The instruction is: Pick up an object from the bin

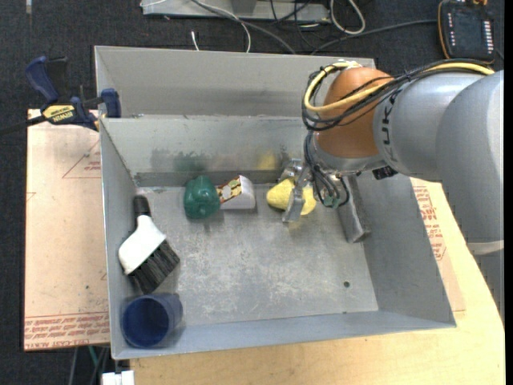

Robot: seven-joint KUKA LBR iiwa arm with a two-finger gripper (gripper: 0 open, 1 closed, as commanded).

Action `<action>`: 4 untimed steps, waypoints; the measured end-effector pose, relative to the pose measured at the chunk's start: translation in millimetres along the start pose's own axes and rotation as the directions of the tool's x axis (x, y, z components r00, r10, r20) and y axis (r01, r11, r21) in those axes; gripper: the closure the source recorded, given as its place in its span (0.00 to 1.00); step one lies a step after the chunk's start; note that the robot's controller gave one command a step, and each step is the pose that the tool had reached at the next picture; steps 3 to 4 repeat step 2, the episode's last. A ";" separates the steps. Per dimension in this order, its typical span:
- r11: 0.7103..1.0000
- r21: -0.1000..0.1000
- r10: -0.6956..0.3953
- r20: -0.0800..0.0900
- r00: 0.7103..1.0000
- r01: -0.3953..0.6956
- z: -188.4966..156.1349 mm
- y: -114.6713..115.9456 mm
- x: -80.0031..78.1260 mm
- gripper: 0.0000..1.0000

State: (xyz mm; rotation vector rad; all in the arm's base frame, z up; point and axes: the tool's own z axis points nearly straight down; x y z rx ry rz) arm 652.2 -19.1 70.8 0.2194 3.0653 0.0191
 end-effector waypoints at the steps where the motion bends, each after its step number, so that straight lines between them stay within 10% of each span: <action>1: 1.000 0.000 0.000 -0.007 1.000 0.000 -30.1 0.3 0.3 1.00; 4: 1.000 -0.001 -0.001 0.002 1.000 0.001 -65.9 1.2 -4.7 1.00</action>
Offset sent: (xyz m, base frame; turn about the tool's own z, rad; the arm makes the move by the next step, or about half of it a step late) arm -0.0032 0.0002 0.0206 0.0000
